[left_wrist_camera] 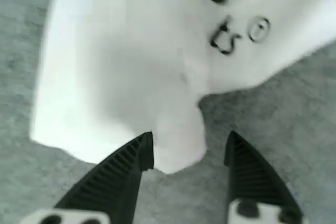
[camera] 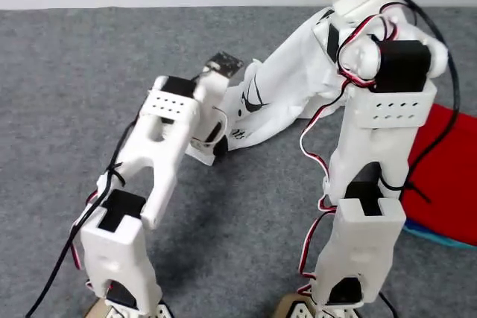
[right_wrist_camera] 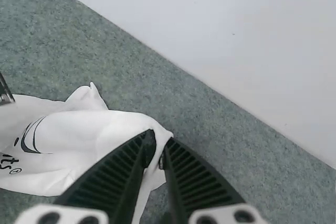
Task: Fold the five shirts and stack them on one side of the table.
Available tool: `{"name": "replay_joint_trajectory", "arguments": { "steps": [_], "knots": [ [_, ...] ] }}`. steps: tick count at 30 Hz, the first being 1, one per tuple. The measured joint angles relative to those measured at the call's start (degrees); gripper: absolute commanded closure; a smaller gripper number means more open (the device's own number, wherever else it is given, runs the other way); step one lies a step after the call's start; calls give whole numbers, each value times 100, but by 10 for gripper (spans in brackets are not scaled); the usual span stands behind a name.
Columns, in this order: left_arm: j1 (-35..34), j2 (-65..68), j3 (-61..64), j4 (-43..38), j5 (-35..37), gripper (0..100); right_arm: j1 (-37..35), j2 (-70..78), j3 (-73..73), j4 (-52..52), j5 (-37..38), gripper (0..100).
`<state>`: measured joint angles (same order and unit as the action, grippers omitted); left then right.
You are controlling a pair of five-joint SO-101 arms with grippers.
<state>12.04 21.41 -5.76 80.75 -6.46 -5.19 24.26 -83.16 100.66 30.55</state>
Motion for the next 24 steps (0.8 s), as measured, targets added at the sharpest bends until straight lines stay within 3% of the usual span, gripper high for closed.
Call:
{"name": "replay_joint_trajectory", "arguments": {
  "steps": [16, 24],
  "knots": [
    [-123, 888, -413, 18, -202, 784, 0, 0, 325, 0, 0, 988],
    [-132, 976, -589, 0, -325, 997, 0, 0, 325, 0, 0, 988]
  ]
}}
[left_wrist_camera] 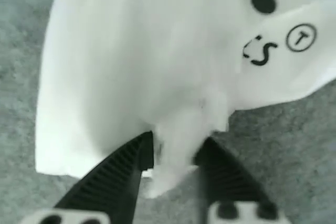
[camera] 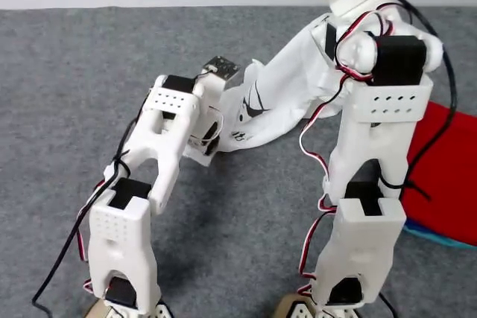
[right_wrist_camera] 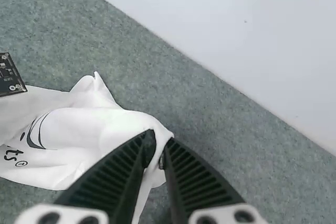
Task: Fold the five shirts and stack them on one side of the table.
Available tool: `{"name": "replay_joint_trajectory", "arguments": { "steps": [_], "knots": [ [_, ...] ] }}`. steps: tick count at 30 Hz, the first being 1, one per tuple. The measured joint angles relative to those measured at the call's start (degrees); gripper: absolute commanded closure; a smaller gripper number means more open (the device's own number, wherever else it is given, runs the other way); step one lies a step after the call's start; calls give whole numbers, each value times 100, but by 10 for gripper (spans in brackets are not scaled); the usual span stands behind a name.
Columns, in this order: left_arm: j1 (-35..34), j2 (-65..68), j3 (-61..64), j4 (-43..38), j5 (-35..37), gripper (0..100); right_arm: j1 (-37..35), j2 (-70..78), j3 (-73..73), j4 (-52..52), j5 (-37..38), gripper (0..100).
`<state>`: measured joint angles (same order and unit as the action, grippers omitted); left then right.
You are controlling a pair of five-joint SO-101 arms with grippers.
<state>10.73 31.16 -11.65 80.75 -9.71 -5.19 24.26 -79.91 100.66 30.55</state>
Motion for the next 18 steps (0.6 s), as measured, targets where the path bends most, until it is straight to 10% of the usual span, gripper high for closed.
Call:
{"name": "replay_joint_trajectory", "arguments": {
  "steps": [18],
  "knots": [
    [-1301, -3824, 0, 1653, -1116, 995, 0, -316, 659, 0, 0, 988]
  ]
}}
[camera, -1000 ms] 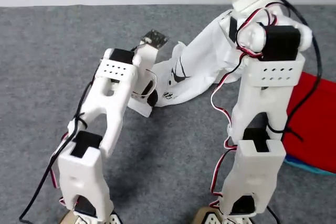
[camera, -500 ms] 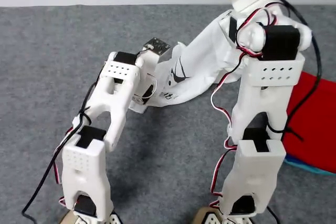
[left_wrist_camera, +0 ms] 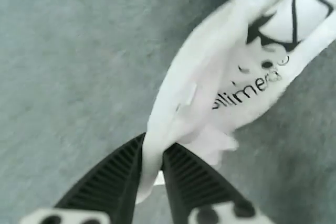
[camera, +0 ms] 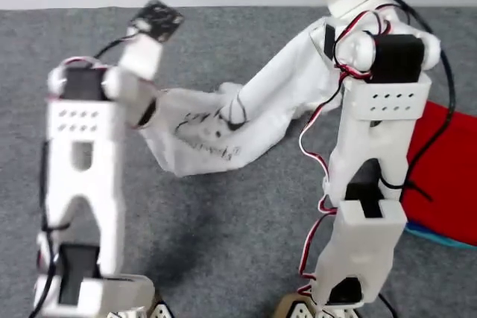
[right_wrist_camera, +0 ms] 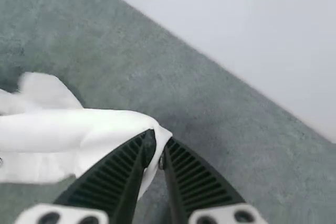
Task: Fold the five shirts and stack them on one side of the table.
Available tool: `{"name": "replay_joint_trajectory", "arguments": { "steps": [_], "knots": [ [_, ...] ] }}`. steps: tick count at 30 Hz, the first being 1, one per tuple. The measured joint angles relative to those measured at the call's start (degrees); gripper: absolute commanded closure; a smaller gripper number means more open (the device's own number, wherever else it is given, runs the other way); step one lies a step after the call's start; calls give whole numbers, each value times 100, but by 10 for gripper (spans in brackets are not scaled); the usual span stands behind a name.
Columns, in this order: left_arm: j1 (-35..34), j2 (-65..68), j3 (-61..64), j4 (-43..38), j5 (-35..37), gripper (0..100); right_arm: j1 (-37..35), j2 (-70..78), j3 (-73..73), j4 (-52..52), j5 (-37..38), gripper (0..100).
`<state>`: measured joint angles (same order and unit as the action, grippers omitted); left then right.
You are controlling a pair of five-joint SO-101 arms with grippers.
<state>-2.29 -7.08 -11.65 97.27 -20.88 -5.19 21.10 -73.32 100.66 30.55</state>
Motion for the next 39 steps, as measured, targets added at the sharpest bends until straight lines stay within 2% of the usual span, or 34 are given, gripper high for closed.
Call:
{"name": "replay_joint_trajectory", "arguments": {
  "steps": [6, 15, 21, 26, 32, 39],
  "knots": [
    [-949, -756, 167, 176, -431, 994, 0, -1574, 2453, 0, 0, 988],
    [-2110, -844, 1714, 193, -1714, 994, -105, -4185, 7174, 0, 712, 988],
    [-2549, -853, 2611, 185, -2400, 994, -114, -4914, 9477, -44, 1064, 983],
    [-2593, -853, 3182, 176, -2681, 994, -114, -4976, 9565, -352, 1064, 972],
    [-2593, -853, 3191, 167, -2690, 994, -352, -4976, 8668, -1064, 1037, 766],
    [-2593, -853, 3191, 167, -2690, 994, -967, -4237, 8185, -2681, -105, 753]
  ]
}}
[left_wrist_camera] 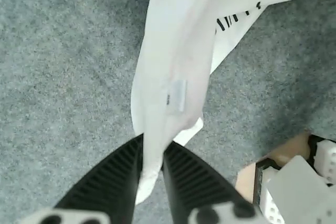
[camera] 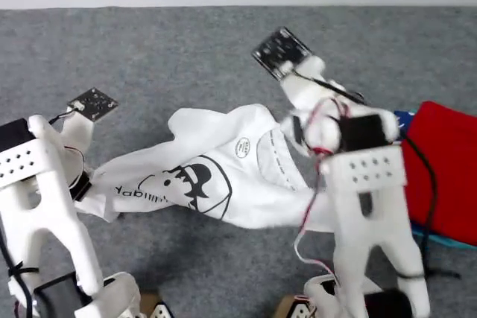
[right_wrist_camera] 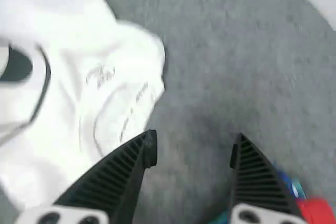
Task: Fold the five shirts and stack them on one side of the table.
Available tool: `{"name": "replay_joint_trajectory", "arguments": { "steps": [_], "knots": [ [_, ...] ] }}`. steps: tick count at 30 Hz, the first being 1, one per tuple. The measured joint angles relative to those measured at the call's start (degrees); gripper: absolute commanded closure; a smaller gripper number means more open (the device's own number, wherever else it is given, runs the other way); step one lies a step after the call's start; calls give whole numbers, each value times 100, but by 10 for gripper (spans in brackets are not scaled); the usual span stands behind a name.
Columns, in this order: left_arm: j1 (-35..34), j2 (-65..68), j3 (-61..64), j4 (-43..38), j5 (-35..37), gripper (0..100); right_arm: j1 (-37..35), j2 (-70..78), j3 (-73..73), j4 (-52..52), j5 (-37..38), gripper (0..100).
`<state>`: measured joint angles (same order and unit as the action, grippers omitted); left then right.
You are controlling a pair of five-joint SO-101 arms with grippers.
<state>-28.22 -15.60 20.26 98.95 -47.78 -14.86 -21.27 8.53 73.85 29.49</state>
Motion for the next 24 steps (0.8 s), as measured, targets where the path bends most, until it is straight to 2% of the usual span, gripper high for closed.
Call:
{"name": "replay_joint_trajectory", "arguments": {
  "steps": [7, 15, 21, 24],
  "knots": [
    [0, 0, 0, 0, 0, 994, -413, 2040, -1187, -1029, -448, 753],
    [0, 0, 0, 0, 0, 994, -835, 4897, -3270, -1081, -501, 753],
    [0, 0, 0, 0, 0, 994, -1064, 6391, -4475, -1081, -501, 754],
    [0, 0, 0, 0, 0, 994, -1090, 6963, -4853, -1081, -501, 825]
  ]
}}
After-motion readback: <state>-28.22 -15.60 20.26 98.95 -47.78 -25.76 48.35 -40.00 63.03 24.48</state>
